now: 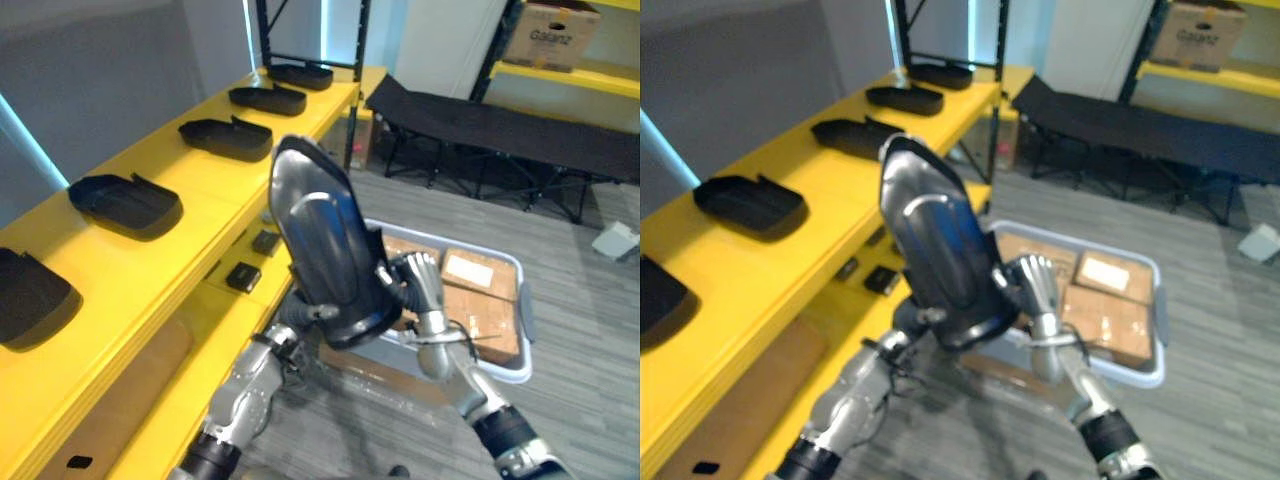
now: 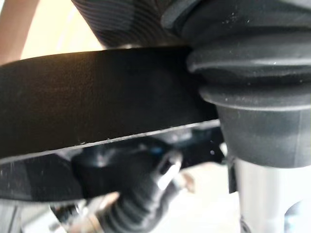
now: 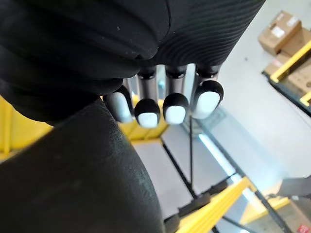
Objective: Walk over and take plastic housings, then place them on the shelf
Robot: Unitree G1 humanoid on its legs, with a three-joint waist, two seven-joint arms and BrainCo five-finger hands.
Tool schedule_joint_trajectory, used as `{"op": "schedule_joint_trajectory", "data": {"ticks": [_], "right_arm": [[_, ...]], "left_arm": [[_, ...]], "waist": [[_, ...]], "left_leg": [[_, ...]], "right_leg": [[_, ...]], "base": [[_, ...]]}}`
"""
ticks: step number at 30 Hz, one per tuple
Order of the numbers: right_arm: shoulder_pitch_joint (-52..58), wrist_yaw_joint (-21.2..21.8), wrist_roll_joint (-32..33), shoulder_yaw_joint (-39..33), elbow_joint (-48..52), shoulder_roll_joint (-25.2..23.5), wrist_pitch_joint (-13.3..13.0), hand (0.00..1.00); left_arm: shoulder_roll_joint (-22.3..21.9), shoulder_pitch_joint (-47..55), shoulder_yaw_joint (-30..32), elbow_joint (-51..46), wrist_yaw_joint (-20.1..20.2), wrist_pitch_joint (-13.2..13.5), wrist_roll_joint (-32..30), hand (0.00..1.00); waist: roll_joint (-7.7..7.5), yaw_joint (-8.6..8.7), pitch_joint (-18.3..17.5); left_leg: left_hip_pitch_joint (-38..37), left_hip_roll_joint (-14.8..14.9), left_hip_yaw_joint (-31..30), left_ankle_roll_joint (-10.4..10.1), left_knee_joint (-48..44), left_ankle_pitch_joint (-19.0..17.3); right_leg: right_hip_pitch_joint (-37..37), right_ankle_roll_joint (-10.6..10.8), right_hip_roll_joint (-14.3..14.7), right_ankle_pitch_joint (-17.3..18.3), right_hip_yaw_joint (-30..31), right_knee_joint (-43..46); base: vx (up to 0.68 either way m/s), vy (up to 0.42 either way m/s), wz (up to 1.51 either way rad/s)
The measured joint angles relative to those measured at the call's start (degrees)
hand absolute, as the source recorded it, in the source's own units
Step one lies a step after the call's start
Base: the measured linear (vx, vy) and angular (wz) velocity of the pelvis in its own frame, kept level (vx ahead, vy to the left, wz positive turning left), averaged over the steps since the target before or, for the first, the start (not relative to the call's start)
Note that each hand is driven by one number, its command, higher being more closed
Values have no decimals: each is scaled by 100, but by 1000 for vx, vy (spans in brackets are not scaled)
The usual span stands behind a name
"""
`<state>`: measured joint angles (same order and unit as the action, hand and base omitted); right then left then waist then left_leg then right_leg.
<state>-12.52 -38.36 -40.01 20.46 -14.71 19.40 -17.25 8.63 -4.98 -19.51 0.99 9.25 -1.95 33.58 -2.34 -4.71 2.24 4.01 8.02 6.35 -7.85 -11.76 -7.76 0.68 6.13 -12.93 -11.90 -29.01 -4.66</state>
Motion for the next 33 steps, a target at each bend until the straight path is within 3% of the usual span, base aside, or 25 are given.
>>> {"op": "schedule_joint_trajectory", "data": {"ticks": [7, 13, 22, 27, 33], "right_arm": [[-16, -132, 151, 167, 1, -57, -13, 100], [-24, -178, 291, 286, 18, -252, -95, 100], [-6, -125, 561, 486, 306, -601, -342, 100], [128, -59, 840, 625, 401, -929, -538, 100], [232, -61, 1008, 689, 365, -1077, -553, 100]], "left_arm": [[2, 79, 32, -55, -635, 6, -738, 100], [5, 220, 107, -55, -1015, 11, -727, 100], [-4, 329, 193, -15, -1205, 67, 907, 100], [-26, 373, 247, 31, -1294, 235, 1665, 100], [-55, 455, 249, 31, -1295, 317, 1948, 100]], "waist": [[-1, -77, 0], [-2, -83, -1], [-5, -78, -3], [-16, -10, -10], [-32, 45, -21]], "left_leg": [[-5, -2, -62, -1, -9, 1], [-7, -1, -59, -1, -27, 1], [-114, 10, 55, -2, 17, -2], [-107, 19, 72, -3, 18, -3], [-108, 20, 85, -3, 23, -2]], "right_leg": [[-61, -1, 2, 1, -58, -1], [-61, -1, 3, 1, -53, -2], [-59, -1, 9, 1, 76, -2], [-25, -6, 14, 5, 92, -2], [-10, -13, 13, 11, 99, -2]], "base": [[-17, 29, 4], [-14, 36, 0], [-3, 15, -5], [-12, 26, -4], [-10, 35, -1]]}}
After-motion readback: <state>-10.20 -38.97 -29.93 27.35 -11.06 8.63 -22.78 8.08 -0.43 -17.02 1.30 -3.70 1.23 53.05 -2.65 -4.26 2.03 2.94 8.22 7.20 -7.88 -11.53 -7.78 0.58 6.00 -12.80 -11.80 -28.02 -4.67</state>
